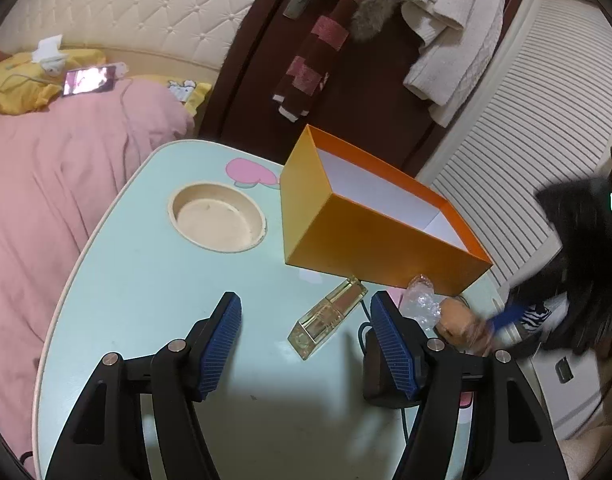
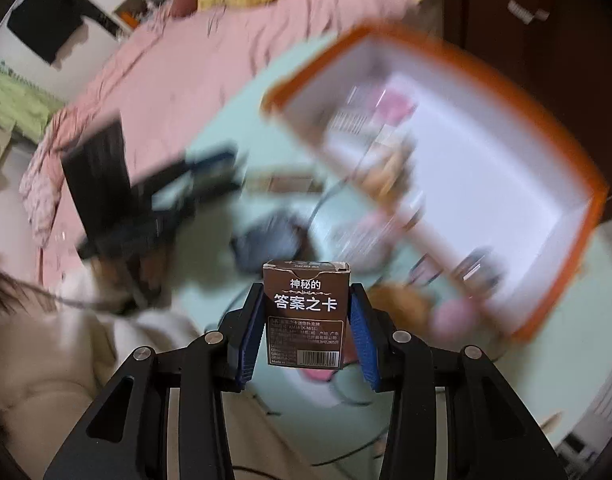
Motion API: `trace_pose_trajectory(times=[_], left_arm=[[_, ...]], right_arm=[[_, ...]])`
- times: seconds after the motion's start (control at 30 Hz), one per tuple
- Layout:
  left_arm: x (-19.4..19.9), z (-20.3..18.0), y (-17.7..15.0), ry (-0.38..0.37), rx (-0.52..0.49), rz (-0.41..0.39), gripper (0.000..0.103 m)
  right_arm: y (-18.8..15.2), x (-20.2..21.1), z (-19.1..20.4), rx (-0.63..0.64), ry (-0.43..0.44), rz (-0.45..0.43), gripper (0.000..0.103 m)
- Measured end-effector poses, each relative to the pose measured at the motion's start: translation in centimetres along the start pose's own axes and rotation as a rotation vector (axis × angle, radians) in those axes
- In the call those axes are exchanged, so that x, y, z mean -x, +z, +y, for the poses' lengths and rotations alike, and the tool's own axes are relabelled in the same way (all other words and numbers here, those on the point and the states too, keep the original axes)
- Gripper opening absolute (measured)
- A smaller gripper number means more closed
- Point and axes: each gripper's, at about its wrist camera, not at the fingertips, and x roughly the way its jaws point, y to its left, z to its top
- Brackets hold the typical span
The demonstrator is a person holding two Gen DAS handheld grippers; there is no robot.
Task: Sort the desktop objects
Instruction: 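Grasp the brown card box with the right gripper and set it on the table, then grasp the pink heart soap in the box with the left gripper and place it on the table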
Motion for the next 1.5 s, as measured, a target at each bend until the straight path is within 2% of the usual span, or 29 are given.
trace_pose_trajectory(times=[0.1,0.27,0.37,0.47,0.5,0.53,0.6,0.63,0.67,0.73,0.83,0.9,1.0,1.17,1.37,1.5], left_arm=[[0.0,-0.4,0.3,0.006,-0.029,0.009,0.066],[1.0,-2.6,1.9,0.009,-0.153,-0.011,0.066],[1.5,-4.0,4.4,-0.019,-0.187,-0.022,0.066],[0.8,-5.8,7.7,-0.041,-0.232,-0.001,0.066],[0.1,-6.6,8.8,-0.036,-0.256,0.018,0.065],[-0.9,-7.6,9.8,-0.016,-0.286,0.049,0.065],[-3.9,-9.6,11.1,0.069,-0.355,0.145,0.061],[-5.5,-10.4,11.6,0.112,-0.387,0.193,0.055],[-6.9,-11.0,11.9,0.144,-0.409,0.234,0.053],[-10.1,-11.8,12.3,0.211,-0.439,0.320,0.039],[-13.8,-11.4,12.6,0.309,-0.418,0.412,0.036],[-15.1,-11.1,12.6,0.345,-0.412,0.451,0.036],[-16.5,-11.1,12.1,0.354,-0.411,0.516,0.036],[-17.8,-10.4,11.3,0.359,-0.393,0.601,0.028],[-17.7,-11.2,11.0,0.317,-0.384,0.584,0.027],[-17.2,-11.6,11.1,0.275,-0.353,0.557,0.022]], right_arm=[[-2.2,-2.2,1.0,-0.026,-0.048,-0.028,0.043],[-4.0,-2.8,0.6,-0.098,-0.050,-0.200,0.043],[-5.1,-1.8,0.8,-0.093,-0.045,-0.311,0.044],[-6.0,0.0,0.9,-0.082,-0.025,-0.418,0.055],[-6.3,0.5,0.9,-0.082,-0.016,-0.452,0.067],[-6.6,0.9,0.8,-0.082,-0.006,-0.486,0.070],[-7.1,1.5,0.7,-0.087,0.021,-0.546,0.070],[-7.2,1.3,0.6,-0.099,0.048,-0.564,0.070],[-7.3,1.1,0.4,-0.112,0.071,-0.577,0.070],[-7.6,1.2,0.0,-0.135,0.104,-0.595,0.070],[-7.4,1.0,-0.1,-0.161,0.147,-0.618,0.070],[-8.2,1.7,-0.4,-0.173,0.175,-0.634,0.070],[-9.2,2.6,-0.7,-0.183,0.202,-0.659,0.070],[-10.0,2.6,-2.1,-0.201,0.246,-0.700,0.070],[-10.8,2.4,-2.6,-0.205,0.292,-0.722,0.070],[-11.0,2.3,-3.1,-0.217,0.311,-0.726,0.070]])
